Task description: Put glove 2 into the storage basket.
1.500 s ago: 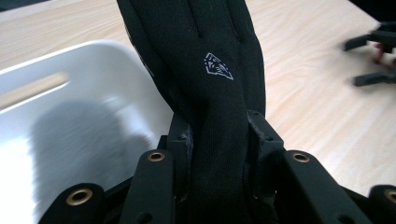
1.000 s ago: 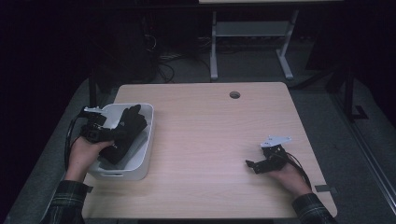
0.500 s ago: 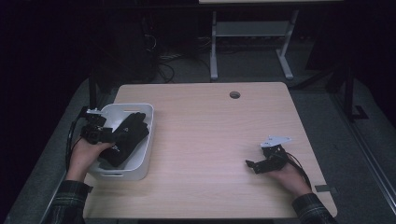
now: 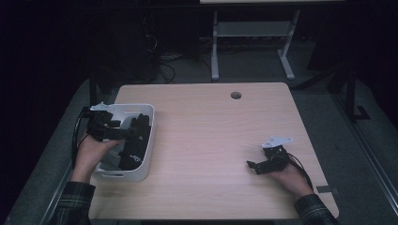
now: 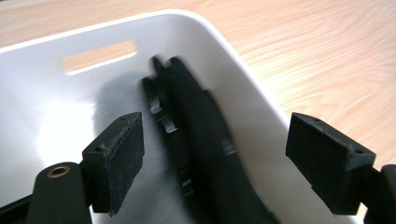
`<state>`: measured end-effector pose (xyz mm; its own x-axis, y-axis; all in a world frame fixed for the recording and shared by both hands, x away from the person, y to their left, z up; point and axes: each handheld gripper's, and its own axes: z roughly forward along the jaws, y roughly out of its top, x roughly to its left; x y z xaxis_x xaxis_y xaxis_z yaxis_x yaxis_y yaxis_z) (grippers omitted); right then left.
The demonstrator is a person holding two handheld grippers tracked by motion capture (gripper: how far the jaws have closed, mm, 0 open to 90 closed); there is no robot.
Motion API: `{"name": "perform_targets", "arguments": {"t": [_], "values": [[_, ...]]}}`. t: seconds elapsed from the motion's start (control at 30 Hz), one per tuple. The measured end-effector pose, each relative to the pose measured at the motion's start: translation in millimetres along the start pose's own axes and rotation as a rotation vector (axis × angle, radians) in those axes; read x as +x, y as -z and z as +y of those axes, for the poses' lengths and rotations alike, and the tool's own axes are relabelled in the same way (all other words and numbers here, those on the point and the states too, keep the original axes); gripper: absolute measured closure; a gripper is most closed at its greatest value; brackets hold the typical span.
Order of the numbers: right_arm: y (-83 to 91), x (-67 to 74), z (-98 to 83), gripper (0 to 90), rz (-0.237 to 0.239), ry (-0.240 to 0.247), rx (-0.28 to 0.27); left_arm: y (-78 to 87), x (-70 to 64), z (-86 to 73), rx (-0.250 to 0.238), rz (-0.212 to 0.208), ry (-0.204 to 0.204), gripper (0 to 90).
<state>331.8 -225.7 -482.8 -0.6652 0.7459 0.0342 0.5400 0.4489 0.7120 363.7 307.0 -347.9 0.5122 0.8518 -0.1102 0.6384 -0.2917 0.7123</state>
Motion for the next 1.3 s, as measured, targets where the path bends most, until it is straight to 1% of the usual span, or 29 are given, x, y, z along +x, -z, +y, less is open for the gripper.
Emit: {"name": "perform_targets", "arguments": {"t": [0.13, 0.27, 0.4, 0.53, 0.57, 0.6, 0.67, 0.73, 0.77, 0.8, 0.87, 0.9, 0.93, 0.97, 1.0, 1.03, 1.07, 1.13, 1.23, 1.27, 1.3], "values": [[-0.1, 0.0, 0.0, 6.4, 0.000, 0.000, 0.000, -4.1, -17.3, 5.6, -0.019, -0.034, -0.034, 18.3], [-0.1, 0.1, 0.0, 6.4, 0.000, 0.000, 0.000, -11.5, -42.8, 11.9, -0.039, -0.082, -0.071, 18.2], [-0.1, 0.1, 0.0, 6.4, 0.000, 0.000, 0.000, -23.7, -68.1, 15.1, -0.049, -0.135, -0.101, 18.2], [-0.1, 0.1, 0.0, 6.5, 0.000, 0.000, 0.000, -37.3, -94.1, 14.0, -0.047, -0.187, -0.142, 18.0], [0.0, 0.0, 0.0, 6.5, 0.001, 0.001, 0.000, -41.4, -100.5, 12.9, -0.053, -0.201, -0.137, 18.1], [-0.1, 0.1, 0.0, 6.5, 0.001, 0.000, 0.000, -44.9, -105.7, 12.0, -0.050, -0.208, -0.153, 18.0], [0.0, 0.1, 0.0, 6.5, 0.002, 0.002, 0.000, -52.3, -116.0, 9.2, -0.043, -0.224, -0.173, 18.1], [-0.1, 0.0, 0.0, 6.5, 0.002, 0.003, 0.000, -60.2, -124.5, 5.3, -0.038, -0.238, -0.187, 18.1], [-0.1, 0.1, 0.0, 6.5, 0.002, 0.002, 0.000, -64.4, -128.5, 2.6, -0.032, -0.246, -0.184, 18.0], [-0.1, 0.1, 0.0, 6.5, 0.002, 0.003, 0.000, -68.6, -131.3, 0.0, -0.032, -0.251, -0.194, 18.0], [0.0, 0.0, 0.0, 6.5, 0.003, 0.004, 0.000, -76.5, -136.5, -6.3, -0.025, -0.262, -0.198, 18.0], [0.0, 0.0, 0.0, 6.5, 0.003, 0.004, 0.000, -81.5, -139.5, -10.5, -0.028, -0.269, -0.193, 18.1], [0.0, 0.0, 0.0, 6.5, 0.003, 0.004, 0.000, -84.0, -140.5, -12.6, -0.019, -0.270, -0.200, 18.1], [0.0, 0.0, 0.0, 6.4, 0.003, 0.004, 0.000, -87.9, -142.6, -15.3, -0.016, -0.271, -0.198, 18.1], [0.0, 0.0, 0.0, 6.5, 0.003, 0.004, 0.000, -90.7, -143.7, -17.6, -0.004, -0.271, -0.212, 18.0], [0.0, 0.0, 0.0, 6.5, 0.003, 0.005, 0.000, -94.3, -145.6, -20.6, 0.003, -0.272, -0.213, 18.1], [0.0, 0.0, 0.0, 6.5, 0.003, 0.005, 0.000, -96.6, -146.3, -22.2, 0.006, -0.275, -0.217, 18.0], [0.0, 0.0, 0.0, 6.5, 0.004, 0.005, 0.000, -101.7, -148.6, -26.6, 0.013, -0.277, -0.210, 18.1], [0.0, 0.0, 0.0, 6.5, 0.003, 0.005, 0.000, -110.7, -150.6, -33.8, 0.045, -0.279, -0.227, 18.0], [0.0, 0.0, 0.0, 6.5, 0.004, 0.005, 0.000, -113.3, -151.8, -36.0, 0.048, -0.278, -0.223, 17.6], [0.0, 0.0, 0.0, 6.5, 0.004, 0.005, 0.000, -115.2, -151.9, -37.7, 0.057, -0.282, -0.228, 17.6]]}}
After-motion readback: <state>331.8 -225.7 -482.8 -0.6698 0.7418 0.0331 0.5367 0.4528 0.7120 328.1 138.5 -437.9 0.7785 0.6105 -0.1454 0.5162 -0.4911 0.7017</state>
